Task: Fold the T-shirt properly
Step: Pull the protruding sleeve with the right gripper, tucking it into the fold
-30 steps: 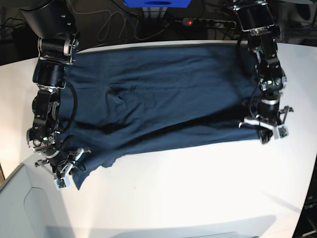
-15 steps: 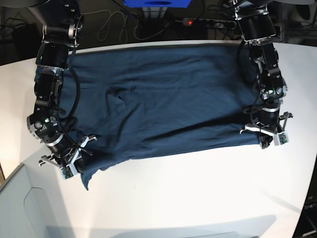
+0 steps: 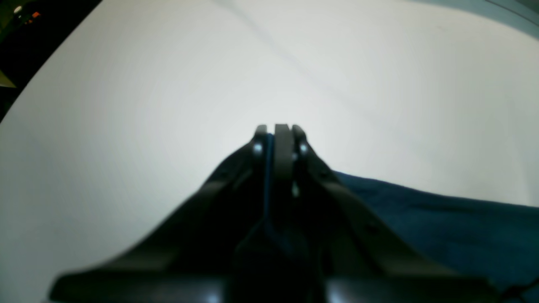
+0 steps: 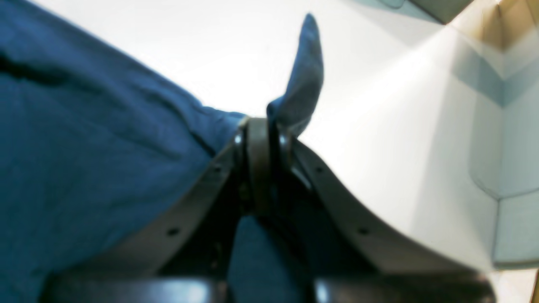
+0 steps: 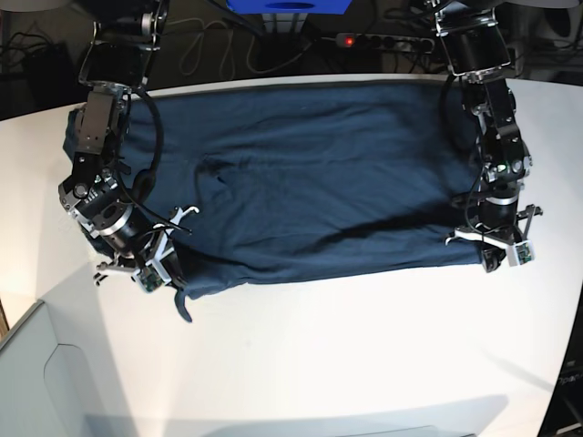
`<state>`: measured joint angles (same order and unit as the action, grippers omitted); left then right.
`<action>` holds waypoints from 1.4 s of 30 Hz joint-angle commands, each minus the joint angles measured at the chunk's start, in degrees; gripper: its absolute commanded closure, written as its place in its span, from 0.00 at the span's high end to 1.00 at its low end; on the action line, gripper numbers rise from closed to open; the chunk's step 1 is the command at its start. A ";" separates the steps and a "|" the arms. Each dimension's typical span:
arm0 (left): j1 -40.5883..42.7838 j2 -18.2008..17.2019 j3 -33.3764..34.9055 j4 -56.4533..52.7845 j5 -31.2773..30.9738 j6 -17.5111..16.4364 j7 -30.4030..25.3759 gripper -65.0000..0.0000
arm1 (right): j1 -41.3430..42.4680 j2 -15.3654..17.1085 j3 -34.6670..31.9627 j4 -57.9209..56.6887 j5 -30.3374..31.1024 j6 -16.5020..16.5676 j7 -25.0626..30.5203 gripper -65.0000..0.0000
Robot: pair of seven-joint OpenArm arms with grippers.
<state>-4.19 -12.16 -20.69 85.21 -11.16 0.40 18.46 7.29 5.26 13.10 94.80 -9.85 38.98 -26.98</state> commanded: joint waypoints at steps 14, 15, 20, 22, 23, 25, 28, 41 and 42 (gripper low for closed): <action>2.56 -0.54 -2.83 1.78 -0.23 -0.10 -1.62 0.00 | -4.43 0.94 7.95 1.68 0.84 1.02 1.36 0.00; 3.00 -0.45 -2.92 1.78 -0.23 -0.10 -1.62 0.00 | -4.70 0.94 8.04 1.68 0.84 1.02 1.44 0.00; 3.88 -0.36 -2.83 2.48 -0.23 -0.10 -1.62 0.00 | -4.52 0.68 11.38 1.68 0.84 1.02 1.44 0.00; 3.88 -0.36 -2.74 2.92 -0.23 -0.10 -1.62 0.00 | -4.34 0.85 12.26 1.68 0.92 1.02 1.44 0.00; 3.70 -0.36 -2.74 3.01 -0.23 -0.10 -1.62 0.00 | -4.34 0.85 12.61 1.68 0.92 1.02 1.44 0.00; 3.35 -0.28 -2.74 3.01 -0.23 -0.10 -1.62 0.00 | -4.17 0.85 13.40 1.77 0.92 1.02 1.44 0.00; 3.26 -0.28 -2.74 3.01 -0.23 -0.10 -1.62 0.00 | -4.52 0.85 14.37 3.26 0.92 1.02 1.44 0.00; 3.70 0.95 -0.81 5.65 -0.23 -0.10 -1.36 0.00 | -8.04 0.77 17.80 6.07 0.92 1.02 1.36 0.00; 3.61 1.04 -0.81 5.65 -0.23 -0.10 -1.27 0.00 | -8.12 0.77 17.80 6.16 0.92 1.02 1.36 0.00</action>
<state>0.27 -10.55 -21.28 89.65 -11.31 0.16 18.31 -1.50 5.50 30.79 99.79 -9.87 39.00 -27.16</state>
